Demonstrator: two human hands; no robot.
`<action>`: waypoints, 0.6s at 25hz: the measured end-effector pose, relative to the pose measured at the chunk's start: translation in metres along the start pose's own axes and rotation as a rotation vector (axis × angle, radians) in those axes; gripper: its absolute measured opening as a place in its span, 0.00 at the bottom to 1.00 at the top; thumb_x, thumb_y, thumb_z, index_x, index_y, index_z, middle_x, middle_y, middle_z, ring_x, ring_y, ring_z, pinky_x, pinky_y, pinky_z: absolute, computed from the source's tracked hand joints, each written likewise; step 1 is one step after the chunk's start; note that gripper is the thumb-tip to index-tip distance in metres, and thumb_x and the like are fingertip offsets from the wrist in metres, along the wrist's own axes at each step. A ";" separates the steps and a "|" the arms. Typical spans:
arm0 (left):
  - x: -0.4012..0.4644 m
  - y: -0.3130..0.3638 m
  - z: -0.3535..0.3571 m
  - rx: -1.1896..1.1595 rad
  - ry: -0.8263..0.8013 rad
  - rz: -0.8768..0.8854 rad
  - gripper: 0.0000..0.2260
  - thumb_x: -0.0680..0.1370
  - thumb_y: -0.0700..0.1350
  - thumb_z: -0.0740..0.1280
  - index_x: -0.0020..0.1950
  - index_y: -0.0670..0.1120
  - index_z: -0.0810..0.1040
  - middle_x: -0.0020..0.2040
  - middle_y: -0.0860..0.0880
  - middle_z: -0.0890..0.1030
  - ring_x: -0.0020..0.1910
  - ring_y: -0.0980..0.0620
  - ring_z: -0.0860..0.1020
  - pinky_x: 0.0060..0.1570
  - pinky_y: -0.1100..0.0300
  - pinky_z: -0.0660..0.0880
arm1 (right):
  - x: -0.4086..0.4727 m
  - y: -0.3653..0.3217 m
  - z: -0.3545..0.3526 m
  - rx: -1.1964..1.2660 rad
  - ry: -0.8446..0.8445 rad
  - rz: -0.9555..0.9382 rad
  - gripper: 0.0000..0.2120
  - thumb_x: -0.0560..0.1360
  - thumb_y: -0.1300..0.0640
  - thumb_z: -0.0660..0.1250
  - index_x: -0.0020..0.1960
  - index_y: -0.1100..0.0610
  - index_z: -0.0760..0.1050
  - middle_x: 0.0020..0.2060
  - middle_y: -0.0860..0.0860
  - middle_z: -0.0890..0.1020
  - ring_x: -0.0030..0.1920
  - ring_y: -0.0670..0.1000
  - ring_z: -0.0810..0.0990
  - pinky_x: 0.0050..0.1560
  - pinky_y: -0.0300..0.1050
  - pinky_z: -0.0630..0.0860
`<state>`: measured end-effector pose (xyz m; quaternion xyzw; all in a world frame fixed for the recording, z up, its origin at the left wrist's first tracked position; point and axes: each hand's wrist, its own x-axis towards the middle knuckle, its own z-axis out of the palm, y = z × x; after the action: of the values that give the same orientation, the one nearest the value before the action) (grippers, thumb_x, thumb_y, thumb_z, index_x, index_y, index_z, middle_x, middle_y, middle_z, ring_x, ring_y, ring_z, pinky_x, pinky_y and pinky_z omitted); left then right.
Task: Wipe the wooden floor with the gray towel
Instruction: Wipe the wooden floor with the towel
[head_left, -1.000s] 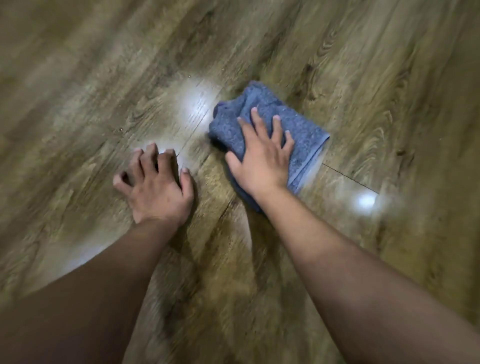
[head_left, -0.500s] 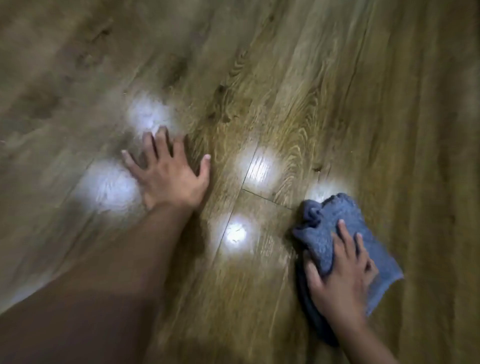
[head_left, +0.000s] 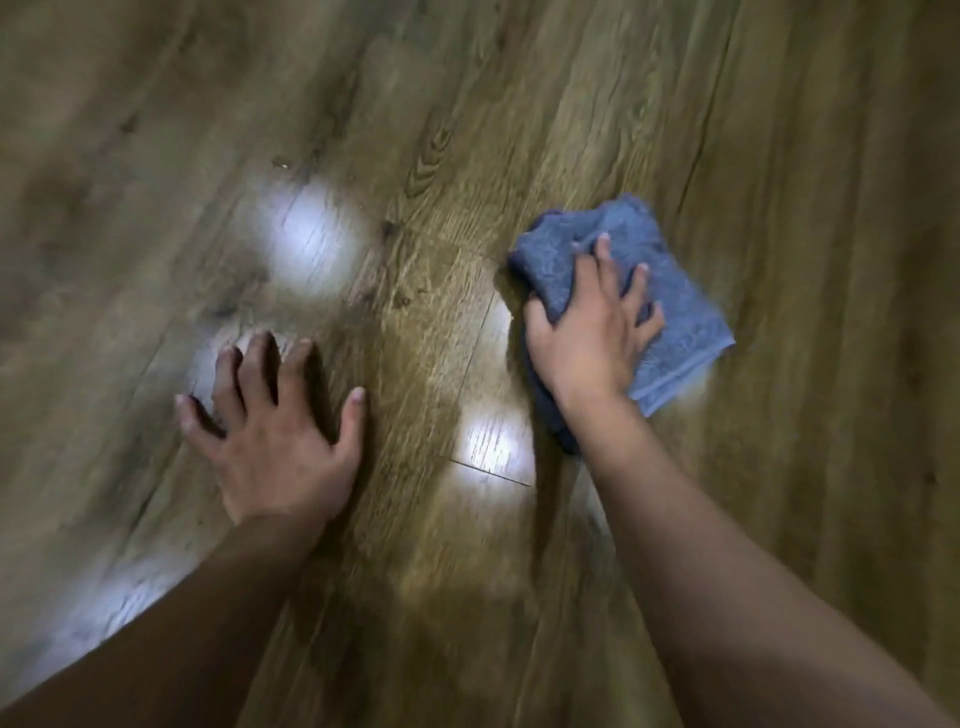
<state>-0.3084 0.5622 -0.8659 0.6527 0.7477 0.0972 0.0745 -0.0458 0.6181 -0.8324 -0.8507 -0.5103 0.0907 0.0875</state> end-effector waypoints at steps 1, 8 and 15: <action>0.000 0.001 0.000 -0.009 0.001 -0.001 0.28 0.79 0.66 0.55 0.74 0.53 0.67 0.79 0.45 0.62 0.81 0.43 0.55 0.74 0.30 0.47 | -0.010 -0.008 0.001 -0.007 -0.010 -0.067 0.35 0.72 0.41 0.65 0.77 0.49 0.63 0.80 0.46 0.57 0.79 0.62 0.51 0.74 0.69 0.48; -0.001 0.003 -0.001 -0.029 0.027 -0.002 0.26 0.79 0.63 0.56 0.73 0.52 0.68 0.78 0.45 0.63 0.80 0.43 0.55 0.74 0.30 0.47 | -0.154 0.005 0.001 -0.093 -0.158 -0.368 0.39 0.67 0.38 0.64 0.77 0.48 0.63 0.80 0.45 0.55 0.80 0.61 0.49 0.74 0.70 0.52; -0.001 0.001 0.000 -0.026 0.026 0.011 0.26 0.79 0.63 0.56 0.73 0.52 0.67 0.78 0.45 0.62 0.80 0.43 0.55 0.74 0.28 0.48 | -0.164 0.086 -0.023 -0.128 -0.135 -0.298 0.38 0.66 0.39 0.62 0.75 0.49 0.66 0.78 0.47 0.62 0.78 0.61 0.58 0.70 0.71 0.58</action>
<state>-0.3069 0.5618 -0.8657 0.6544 0.7436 0.1161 0.0728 -0.0425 0.4320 -0.8198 -0.7616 -0.6400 0.1010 0.0113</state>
